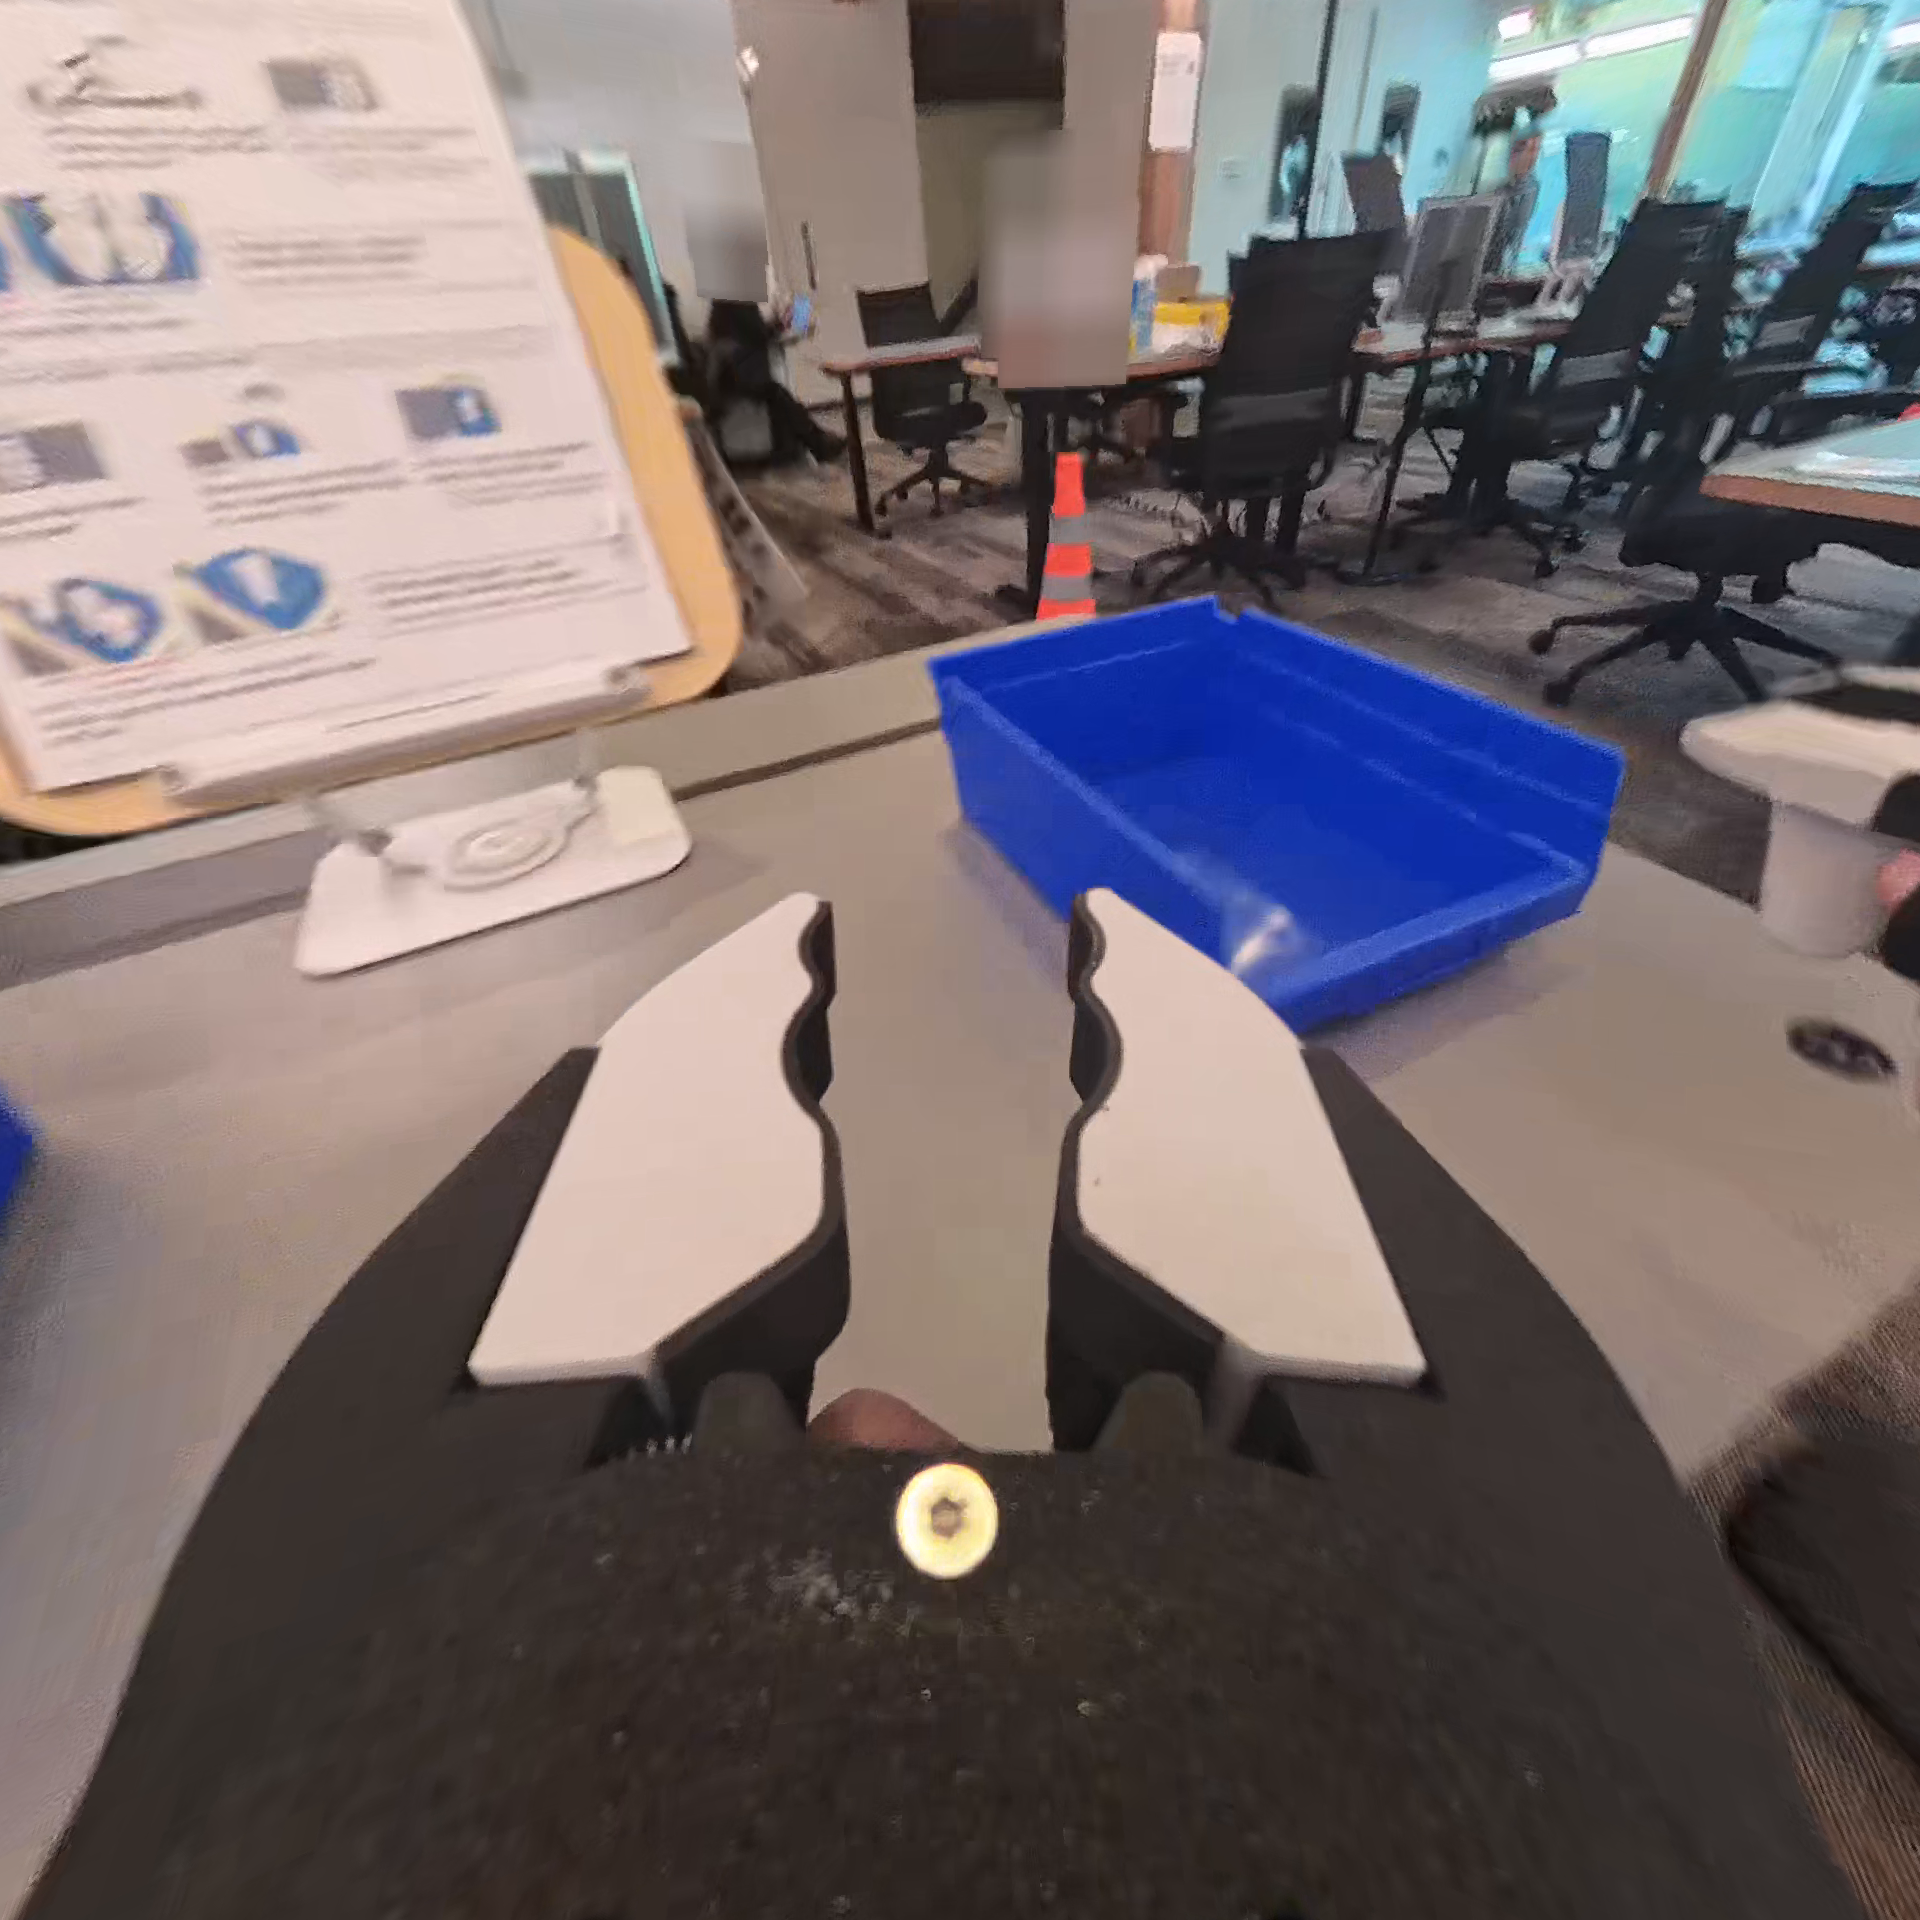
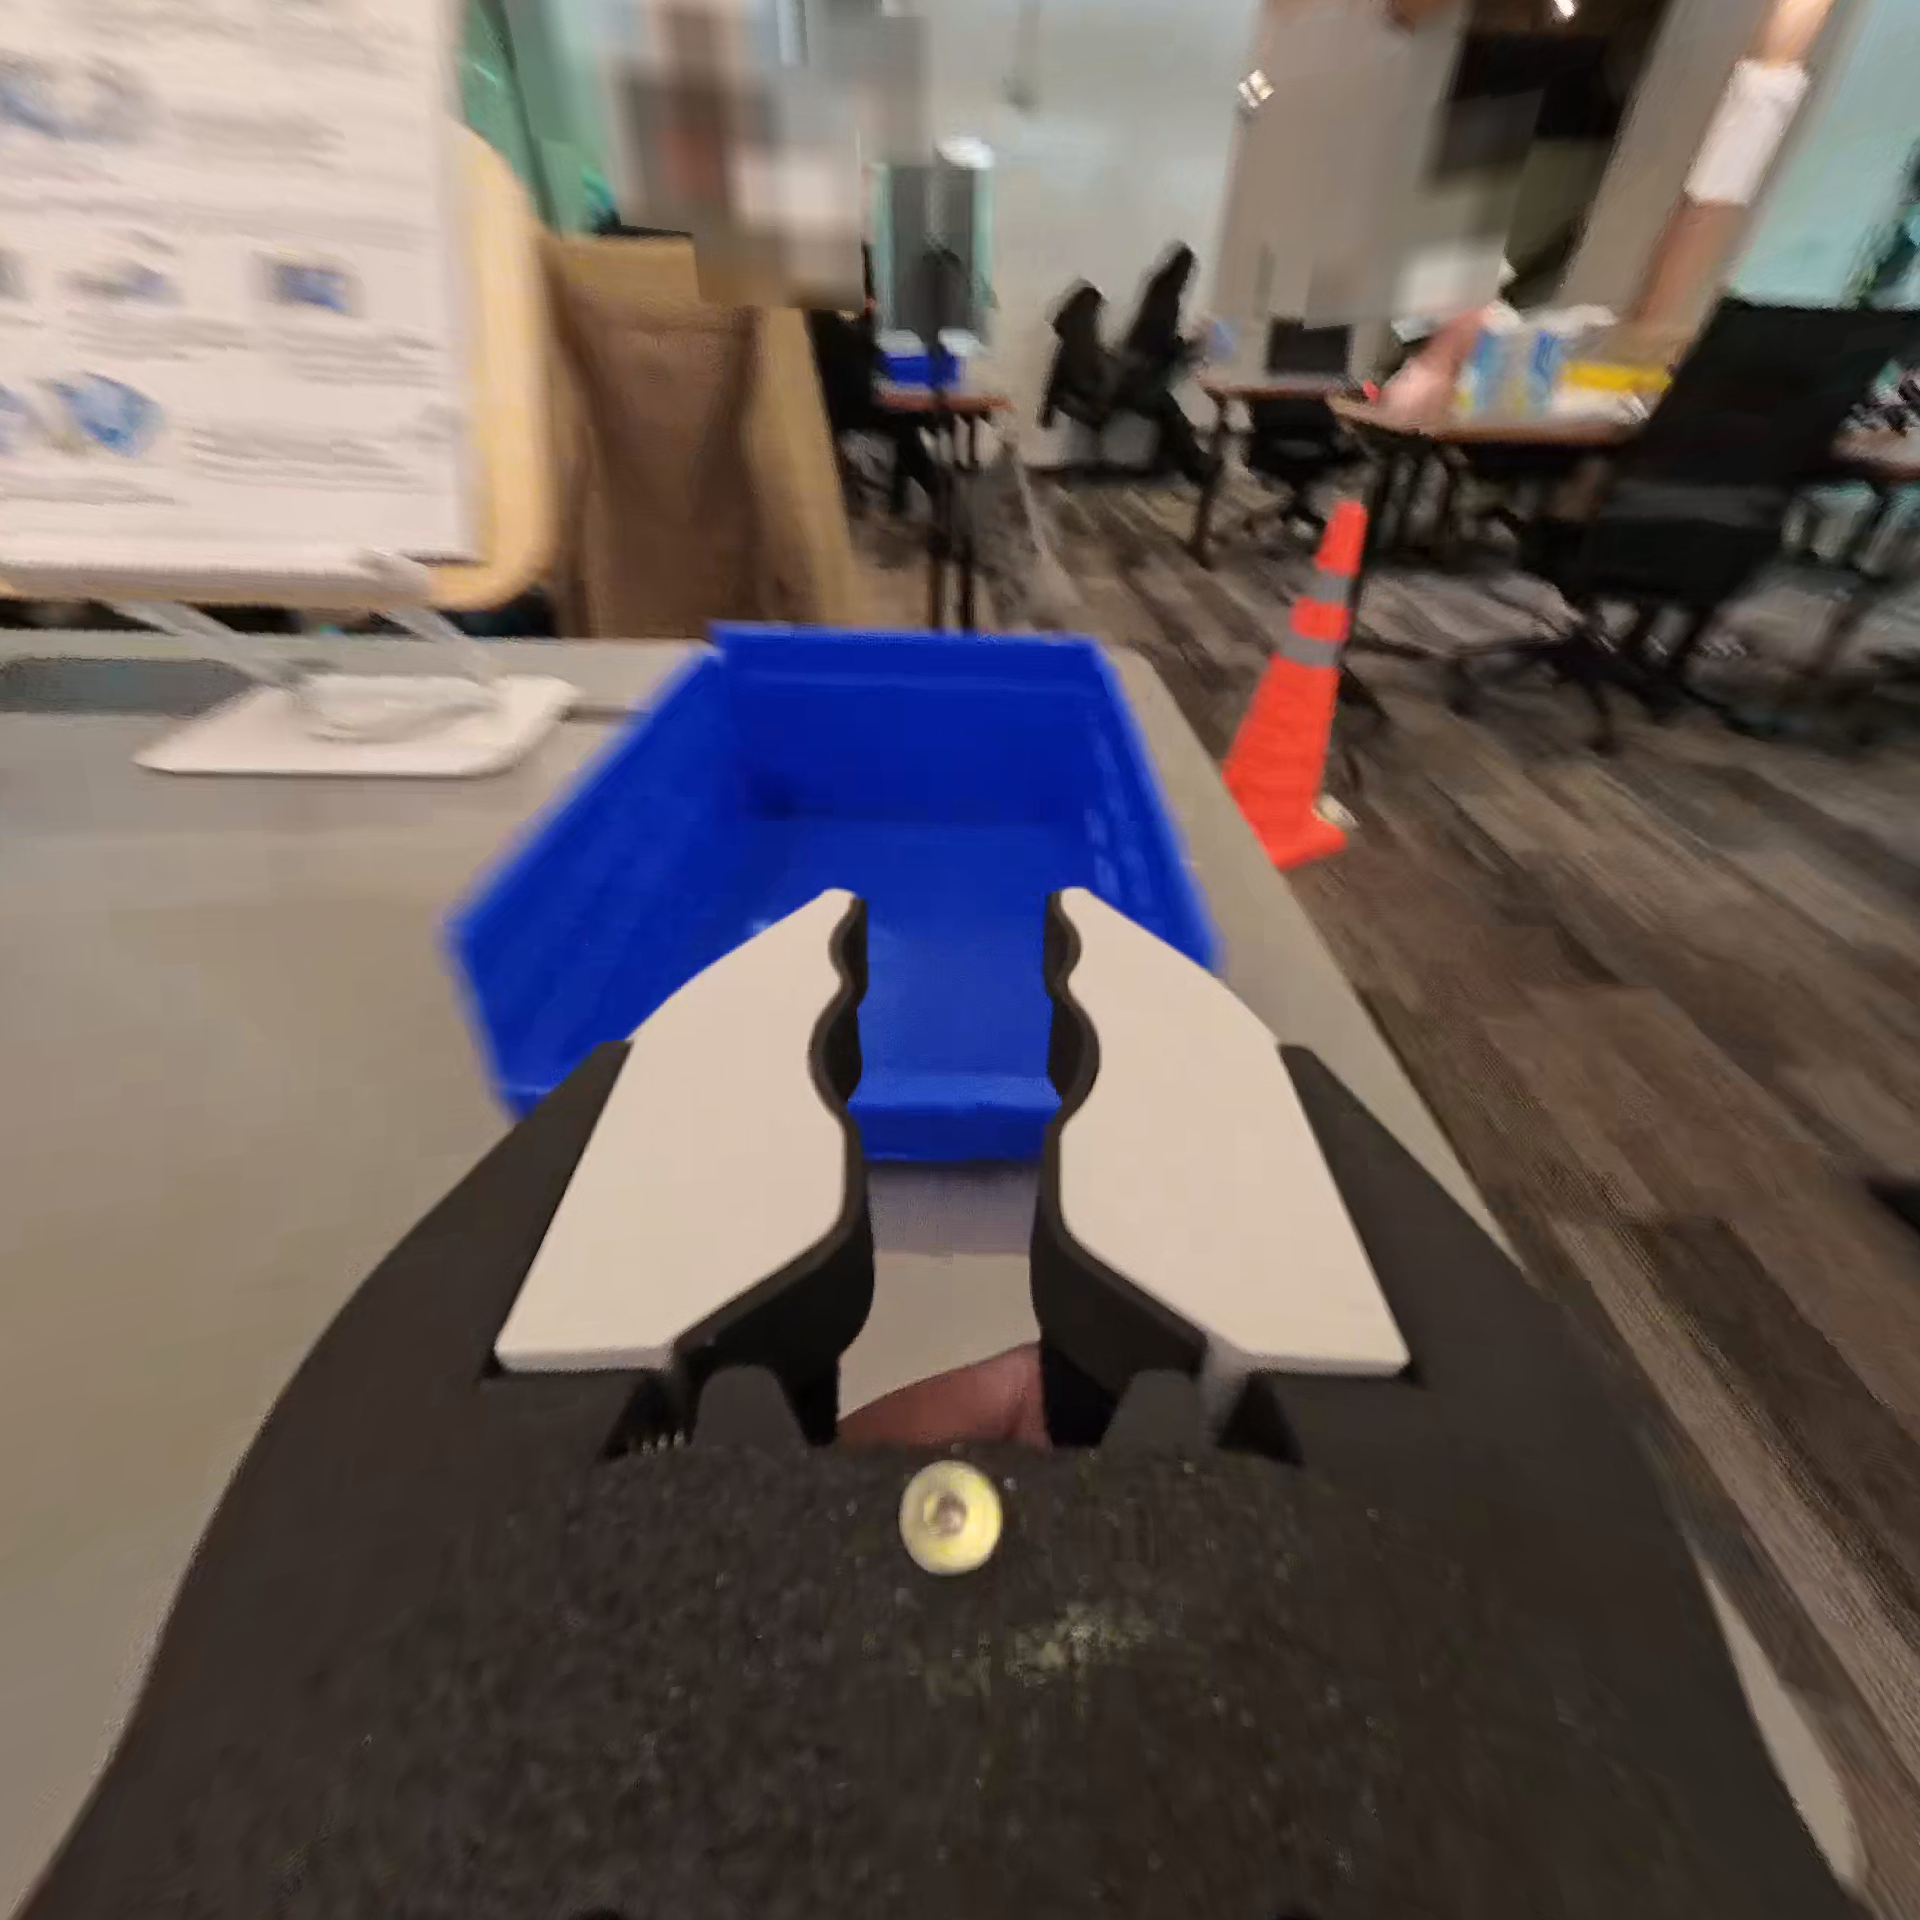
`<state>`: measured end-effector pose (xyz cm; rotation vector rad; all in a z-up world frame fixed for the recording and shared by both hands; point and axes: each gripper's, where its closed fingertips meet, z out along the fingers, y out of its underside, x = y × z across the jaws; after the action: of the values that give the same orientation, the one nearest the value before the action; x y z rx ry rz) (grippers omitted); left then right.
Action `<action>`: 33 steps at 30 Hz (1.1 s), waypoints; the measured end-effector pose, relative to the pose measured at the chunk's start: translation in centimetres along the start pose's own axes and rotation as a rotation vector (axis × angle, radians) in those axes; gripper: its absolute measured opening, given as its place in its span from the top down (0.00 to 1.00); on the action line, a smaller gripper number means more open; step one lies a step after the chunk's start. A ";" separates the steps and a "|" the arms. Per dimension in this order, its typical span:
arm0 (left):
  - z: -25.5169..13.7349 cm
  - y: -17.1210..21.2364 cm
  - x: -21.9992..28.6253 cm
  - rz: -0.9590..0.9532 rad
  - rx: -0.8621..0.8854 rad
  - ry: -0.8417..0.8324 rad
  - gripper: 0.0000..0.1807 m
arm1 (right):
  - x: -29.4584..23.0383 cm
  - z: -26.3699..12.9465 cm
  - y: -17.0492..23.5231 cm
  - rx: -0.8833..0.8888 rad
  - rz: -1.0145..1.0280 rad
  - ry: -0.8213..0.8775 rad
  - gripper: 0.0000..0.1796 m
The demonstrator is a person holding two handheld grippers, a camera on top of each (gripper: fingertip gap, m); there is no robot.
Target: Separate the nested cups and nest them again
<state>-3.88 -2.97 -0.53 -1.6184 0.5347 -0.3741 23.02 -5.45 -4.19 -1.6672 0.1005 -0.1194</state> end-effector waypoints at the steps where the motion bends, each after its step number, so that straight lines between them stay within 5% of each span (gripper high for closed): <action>1: 2.4 0.2 2.4 0.009 0.024 -0.023 0.79 | 2.4 0.7 1.5 -0.048 0.020 0.030 0.82; 5: 11.1 4.7 9.3 -0.010 -0.120 -0.060 0.79 | 6.8 3.7 5.7 -0.178 0.130 0.040 0.79; 9: 14.9 7.9 10.1 -0.108 -0.207 -0.127 0.76 | 6.3 7.0 7.8 -0.268 0.123 -0.018 0.78; 12: 16.1 9.5 9.7 -0.170 -0.263 -0.139 0.79 | 6.0 8.8 8.9 -0.299 0.104 0.001 0.90; 14: 16.3 10.2 9.2 -0.208 -0.292 -0.155 0.97 | 6.0 9.1 8.7 -0.289 0.104 0.019 0.99; 25: 10.8 10.5 6.6 -0.189 -0.254 -0.170 0.97 | 1.5 5.2 7.8 -0.275 0.024 -0.021 0.99; 33: 11.7 10.8 8.4 -0.177 -0.260 -0.120 0.95 | 3.3 6.0 9.2 -0.312 0.127 -0.020 0.99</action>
<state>8.08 1.60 -13.18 -1.9338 0.3606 -0.3463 27.17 -0.91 -13.90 -1.9671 0.2183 0.0109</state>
